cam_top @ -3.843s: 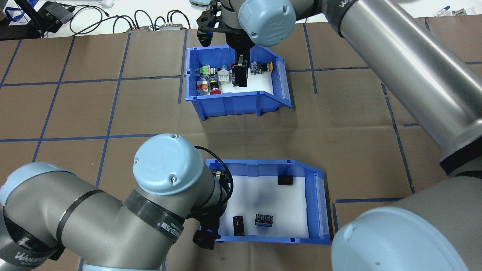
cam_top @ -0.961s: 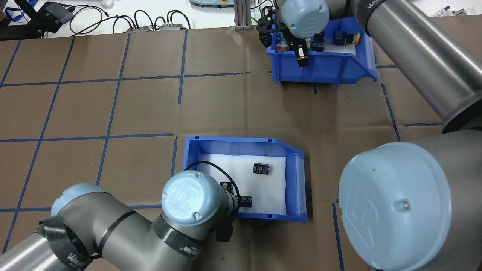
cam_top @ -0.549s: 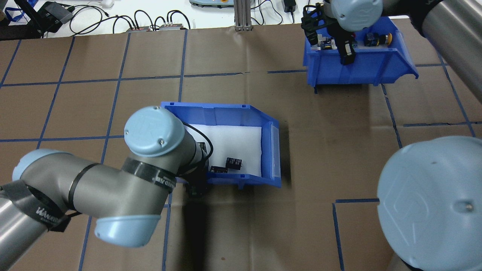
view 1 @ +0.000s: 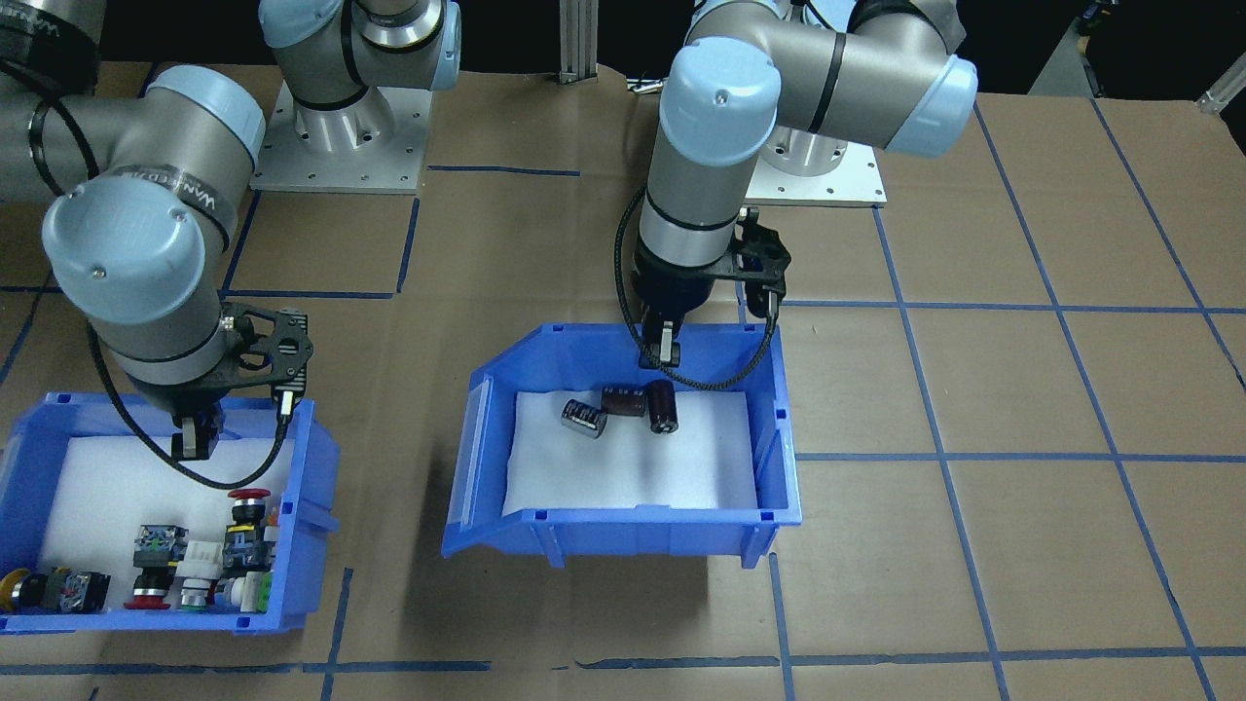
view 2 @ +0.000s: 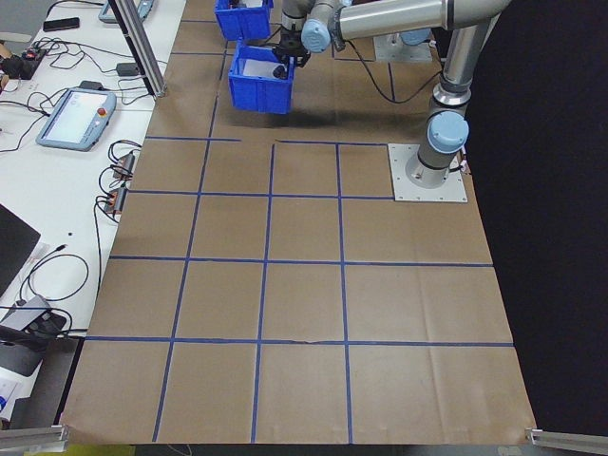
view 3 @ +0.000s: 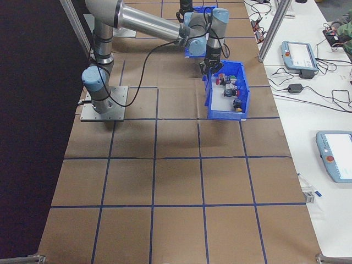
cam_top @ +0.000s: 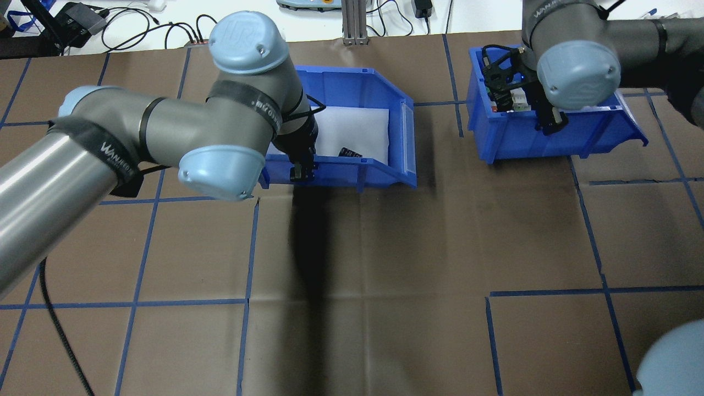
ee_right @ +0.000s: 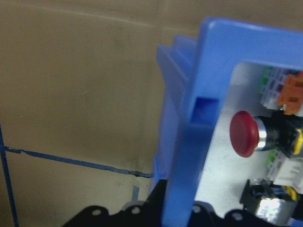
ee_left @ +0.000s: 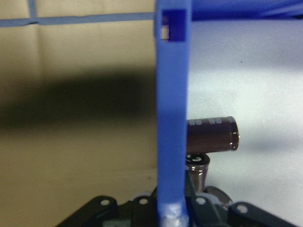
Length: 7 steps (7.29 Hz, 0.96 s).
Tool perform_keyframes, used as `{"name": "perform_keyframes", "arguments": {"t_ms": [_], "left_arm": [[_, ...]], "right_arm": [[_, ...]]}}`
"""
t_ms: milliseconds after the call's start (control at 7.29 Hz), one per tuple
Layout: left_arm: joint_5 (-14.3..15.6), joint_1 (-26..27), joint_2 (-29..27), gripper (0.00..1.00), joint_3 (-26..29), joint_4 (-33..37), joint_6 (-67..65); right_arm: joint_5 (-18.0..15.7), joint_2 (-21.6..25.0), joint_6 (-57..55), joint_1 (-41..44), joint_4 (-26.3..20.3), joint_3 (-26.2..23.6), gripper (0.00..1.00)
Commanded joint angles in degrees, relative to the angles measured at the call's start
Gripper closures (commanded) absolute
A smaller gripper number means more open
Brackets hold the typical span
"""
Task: Place battery box in front
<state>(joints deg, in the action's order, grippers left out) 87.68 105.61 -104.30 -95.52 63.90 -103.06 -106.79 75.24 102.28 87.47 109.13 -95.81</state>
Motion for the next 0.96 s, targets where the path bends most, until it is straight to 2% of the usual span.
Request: {"name": "perform_keyframes", "arguments": {"t_ms": [0,137,412,686,824], "left_arm": [[-1.88,0.56,-9.30,1.00,9.53,0.00,-0.30],[-1.90,0.56,-11.77,0.99,12.18,0.09,-0.39],[-2.07,0.48,-14.42,0.99,13.08,0.00,-0.39],[-2.07,0.39,-15.22,0.94,13.26,-0.26,-0.56],[-2.07,0.39,-15.31,0.87,13.61,-0.52,-0.91]], "right_arm": [[-0.09,9.36,1.95,-0.11,3.36,-12.86,0.97],[-0.17,13.14,1.87,-0.11,3.89,-17.09,0.97],[-0.35,19.39,1.87,-0.20,4.60,-23.69,0.97],[-0.35,22.83,1.52,-0.64,4.08,-26.61,0.97],[-0.35,23.19,1.95,-0.64,4.25,-26.89,0.97]]}}
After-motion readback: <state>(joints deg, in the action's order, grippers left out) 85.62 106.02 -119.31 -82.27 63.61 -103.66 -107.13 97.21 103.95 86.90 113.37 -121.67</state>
